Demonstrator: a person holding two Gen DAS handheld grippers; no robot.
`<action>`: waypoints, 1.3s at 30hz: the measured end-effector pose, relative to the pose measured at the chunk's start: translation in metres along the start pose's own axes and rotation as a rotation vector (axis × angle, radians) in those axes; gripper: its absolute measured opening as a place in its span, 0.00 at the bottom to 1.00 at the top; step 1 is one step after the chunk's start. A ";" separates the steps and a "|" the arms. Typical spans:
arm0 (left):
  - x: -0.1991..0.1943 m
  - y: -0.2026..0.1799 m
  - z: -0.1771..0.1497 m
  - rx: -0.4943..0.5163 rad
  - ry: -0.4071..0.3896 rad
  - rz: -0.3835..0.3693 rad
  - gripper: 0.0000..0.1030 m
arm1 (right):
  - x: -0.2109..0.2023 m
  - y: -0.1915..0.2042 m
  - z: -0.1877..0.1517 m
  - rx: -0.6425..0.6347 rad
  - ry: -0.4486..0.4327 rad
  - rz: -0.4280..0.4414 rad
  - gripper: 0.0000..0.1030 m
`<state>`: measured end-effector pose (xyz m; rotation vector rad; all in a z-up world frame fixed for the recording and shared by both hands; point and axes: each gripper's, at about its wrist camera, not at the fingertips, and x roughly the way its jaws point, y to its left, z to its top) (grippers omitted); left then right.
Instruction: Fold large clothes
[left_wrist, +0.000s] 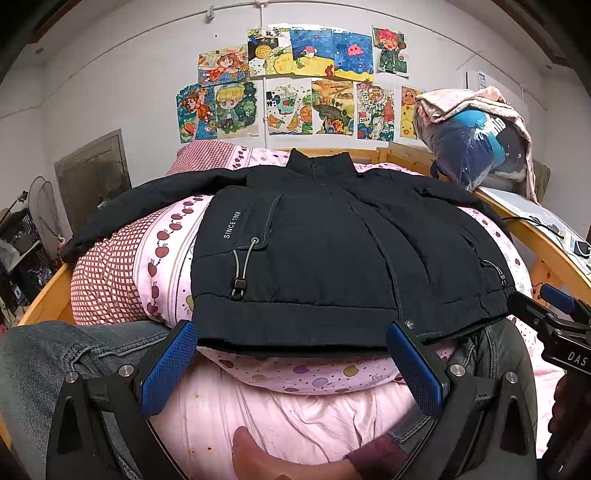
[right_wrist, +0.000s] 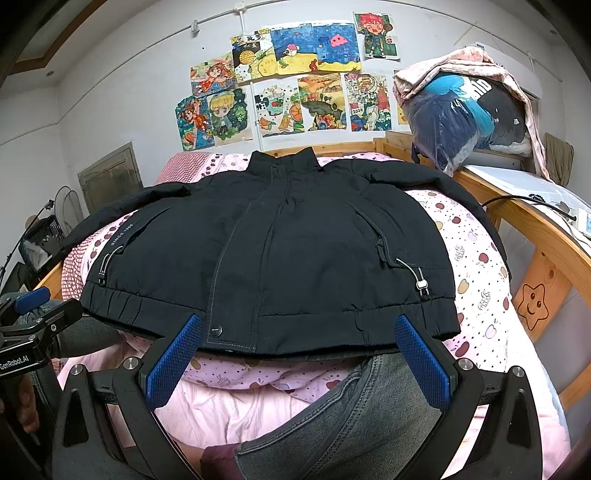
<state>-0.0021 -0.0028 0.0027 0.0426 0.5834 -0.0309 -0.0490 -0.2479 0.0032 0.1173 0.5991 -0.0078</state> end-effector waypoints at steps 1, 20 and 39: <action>0.000 0.000 0.000 0.000 0.000 0.000 1.00 | 0.000 0.000 0.000 0.000 0.000 0.000 0.99; 0.000 0.000 0.000 0.000 0.000 0.000 1.00 | 0.001 -0.001 -0.001 0.003 0.004 0.001 0.99; 0.000 0.000 0.000 0.000 0.001 0.000 1.00 | 0.001 -0.001 -0.002 0.005 0.006 0.002 0.99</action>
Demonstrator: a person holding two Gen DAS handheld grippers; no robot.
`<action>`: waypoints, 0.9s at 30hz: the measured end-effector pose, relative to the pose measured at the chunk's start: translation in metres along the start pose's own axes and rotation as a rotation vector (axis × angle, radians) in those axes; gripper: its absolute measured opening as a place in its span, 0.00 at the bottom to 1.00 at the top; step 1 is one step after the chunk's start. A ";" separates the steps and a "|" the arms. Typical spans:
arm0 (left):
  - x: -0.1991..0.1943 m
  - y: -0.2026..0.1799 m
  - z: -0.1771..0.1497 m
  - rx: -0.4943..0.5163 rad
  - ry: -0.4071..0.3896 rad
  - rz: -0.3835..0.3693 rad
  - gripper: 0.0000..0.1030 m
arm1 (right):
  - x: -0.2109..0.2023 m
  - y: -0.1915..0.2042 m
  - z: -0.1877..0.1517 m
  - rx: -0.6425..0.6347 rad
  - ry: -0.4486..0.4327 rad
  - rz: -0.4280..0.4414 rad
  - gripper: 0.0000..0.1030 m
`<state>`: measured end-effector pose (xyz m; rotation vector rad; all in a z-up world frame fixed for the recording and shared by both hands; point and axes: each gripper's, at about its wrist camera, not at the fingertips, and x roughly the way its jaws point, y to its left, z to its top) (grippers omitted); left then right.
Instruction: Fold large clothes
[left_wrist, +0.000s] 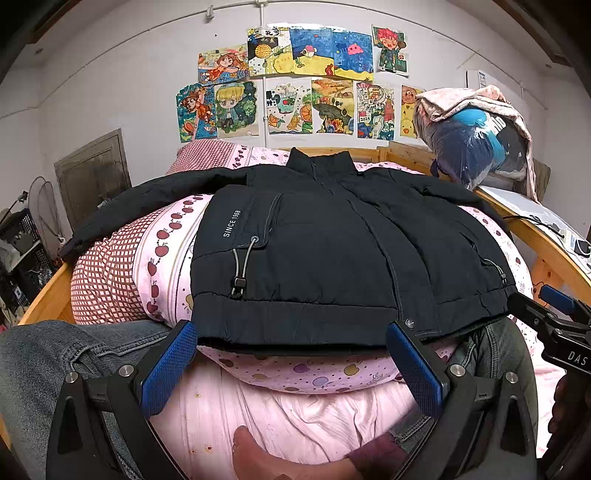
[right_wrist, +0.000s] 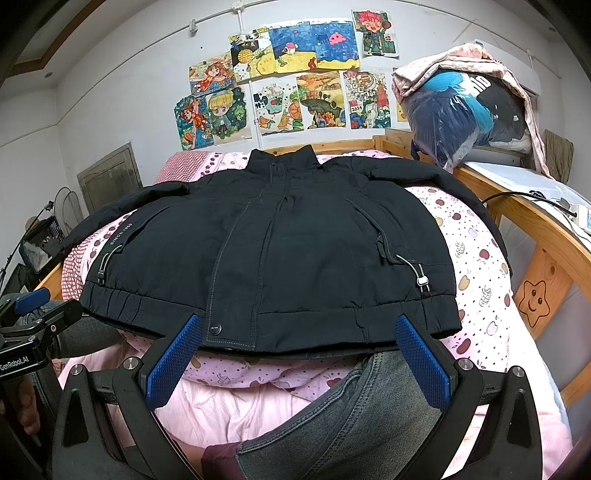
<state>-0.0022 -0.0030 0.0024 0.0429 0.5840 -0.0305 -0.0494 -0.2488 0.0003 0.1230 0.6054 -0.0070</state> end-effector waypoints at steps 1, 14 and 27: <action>0.000 0.000 0.000 0.000 0.000 0.000 1.00 | 0.000 0.000 0.000 0.000 0.000 0.000 0.99; 0.003 0.001 -0.003 -0.002 0.014 0.004 1.00 | 0.003 0.000 -0.005 0.002 0.014 -0.002 0.99; 0.032 0.015 0.005 -0.056 0.126 0.032 1.00 | 0.019 0.002 0.007 -0.015 0.085 -0.073 0.99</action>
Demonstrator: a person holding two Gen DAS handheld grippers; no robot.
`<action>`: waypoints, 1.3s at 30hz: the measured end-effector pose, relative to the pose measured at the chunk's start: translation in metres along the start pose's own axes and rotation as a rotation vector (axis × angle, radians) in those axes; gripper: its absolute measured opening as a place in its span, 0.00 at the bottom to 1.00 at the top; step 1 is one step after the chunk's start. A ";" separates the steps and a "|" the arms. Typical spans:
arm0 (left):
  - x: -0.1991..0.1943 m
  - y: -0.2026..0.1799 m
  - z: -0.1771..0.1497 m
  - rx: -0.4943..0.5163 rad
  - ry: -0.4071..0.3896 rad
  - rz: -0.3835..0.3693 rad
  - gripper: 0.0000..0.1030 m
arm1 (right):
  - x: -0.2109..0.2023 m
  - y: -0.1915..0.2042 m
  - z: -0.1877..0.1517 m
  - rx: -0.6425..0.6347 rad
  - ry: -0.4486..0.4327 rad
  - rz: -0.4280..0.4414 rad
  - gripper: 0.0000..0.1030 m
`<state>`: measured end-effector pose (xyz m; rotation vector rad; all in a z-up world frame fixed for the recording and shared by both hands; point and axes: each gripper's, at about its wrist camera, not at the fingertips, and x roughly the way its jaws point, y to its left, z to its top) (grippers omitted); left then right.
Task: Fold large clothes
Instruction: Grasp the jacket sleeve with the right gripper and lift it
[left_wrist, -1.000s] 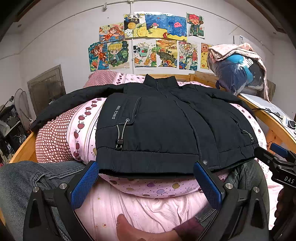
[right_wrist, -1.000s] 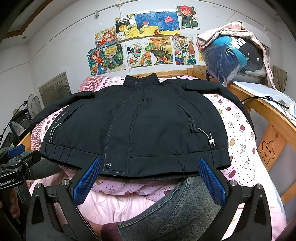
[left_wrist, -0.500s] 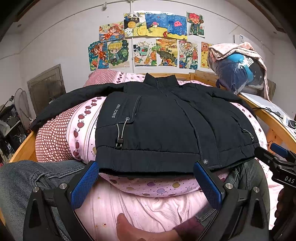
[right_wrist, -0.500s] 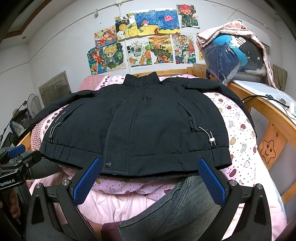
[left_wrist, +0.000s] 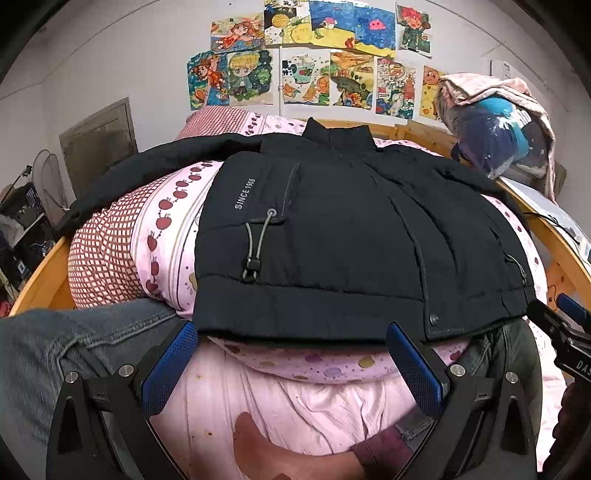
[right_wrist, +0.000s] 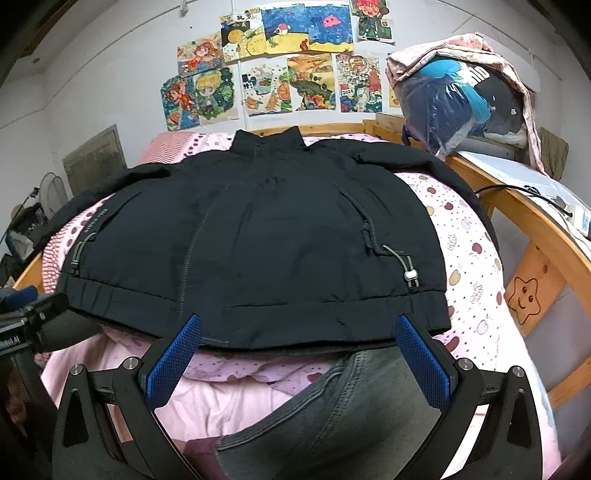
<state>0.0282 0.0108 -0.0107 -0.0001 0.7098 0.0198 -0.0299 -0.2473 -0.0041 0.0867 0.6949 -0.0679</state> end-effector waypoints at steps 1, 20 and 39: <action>0.003 0.000 0.003 0.002 0.000 0.003 1.00 | 0.002 -0.001 0.002 0.001 0.003 -0.004 0.99; 0.059 -0.050 0.084 0.088 0.062 -0.003 1.00 | 0.052 -0.064 0.061 0.121 -0.058 -0.016 0.99; 0.220 -0.209 0.232 0.163 0.118 -0.256 1.00 | 0.179 -0.285 0.099 0.867 -0.023 -0.091 0.99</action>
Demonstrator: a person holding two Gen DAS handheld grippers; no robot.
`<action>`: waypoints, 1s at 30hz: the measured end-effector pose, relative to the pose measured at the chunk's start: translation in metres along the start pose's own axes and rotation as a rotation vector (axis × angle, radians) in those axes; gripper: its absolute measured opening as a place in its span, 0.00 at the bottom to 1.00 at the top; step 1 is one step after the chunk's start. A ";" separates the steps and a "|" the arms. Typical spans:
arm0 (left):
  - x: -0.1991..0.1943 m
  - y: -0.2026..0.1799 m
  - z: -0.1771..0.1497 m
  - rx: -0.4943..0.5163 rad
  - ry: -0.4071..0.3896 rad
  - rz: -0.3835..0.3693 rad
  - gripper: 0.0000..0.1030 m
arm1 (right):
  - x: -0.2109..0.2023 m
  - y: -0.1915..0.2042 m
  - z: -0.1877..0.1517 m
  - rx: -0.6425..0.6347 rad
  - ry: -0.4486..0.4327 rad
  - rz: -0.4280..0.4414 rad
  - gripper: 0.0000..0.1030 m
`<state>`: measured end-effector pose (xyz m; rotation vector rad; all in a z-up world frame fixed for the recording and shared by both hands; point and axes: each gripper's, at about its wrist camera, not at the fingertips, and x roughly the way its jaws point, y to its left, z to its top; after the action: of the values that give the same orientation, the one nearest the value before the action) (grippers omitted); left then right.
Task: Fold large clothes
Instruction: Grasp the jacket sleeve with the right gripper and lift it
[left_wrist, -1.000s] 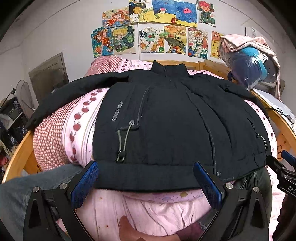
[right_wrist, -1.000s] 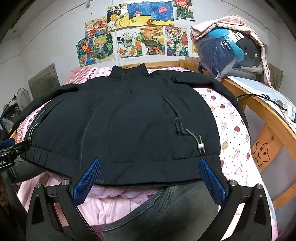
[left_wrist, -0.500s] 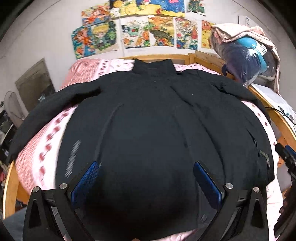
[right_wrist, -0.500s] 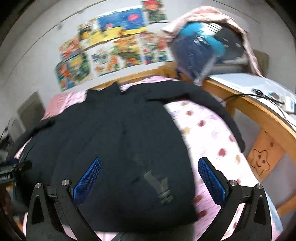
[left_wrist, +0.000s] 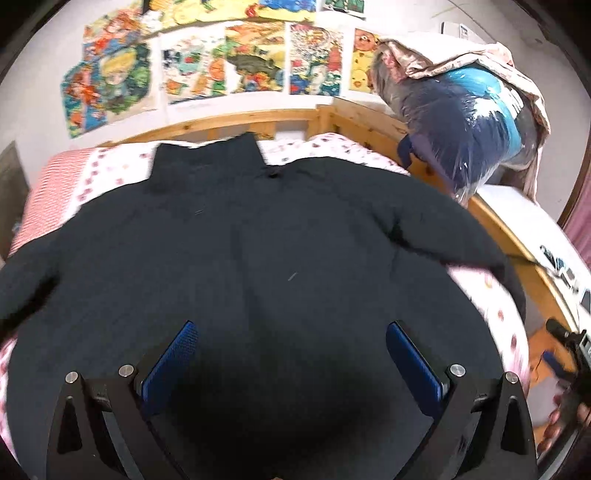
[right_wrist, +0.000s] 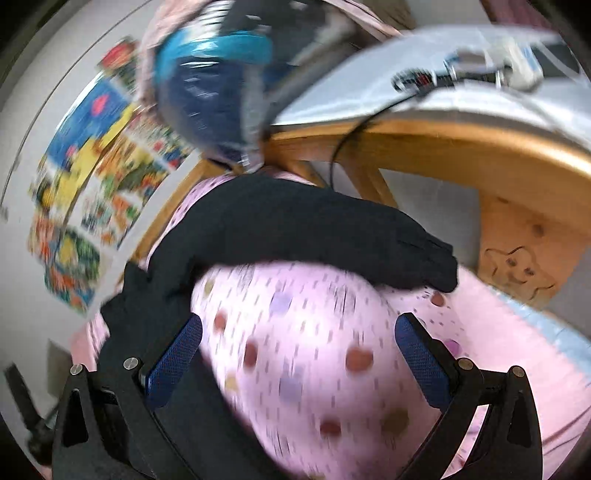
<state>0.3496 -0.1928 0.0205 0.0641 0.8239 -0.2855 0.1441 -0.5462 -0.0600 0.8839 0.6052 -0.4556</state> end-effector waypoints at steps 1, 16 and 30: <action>0.011 -0.004 0.009 -0.001 0.002 -0.008 1.00 | 0.008 -0.005 0.003 0.036 0.001 0.006 0.99; 0.179 -0.040 0.072 -0.021 0.156 -0.088 1.00 | 0.109 -0.009 -0.016 0.545 -0.099 -0.006 0.27; 0.113 0.014 0.068 0.029 0.173 -0.099 1.00 | 0.046 0.185 0.058 -0.182 -0.450 -0.037 0.09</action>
<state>0.4744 -0.2166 -0.0165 0.0758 0.9969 -0.3887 0.3062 -0.4959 0.0438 0.5708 0.2442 -0.6008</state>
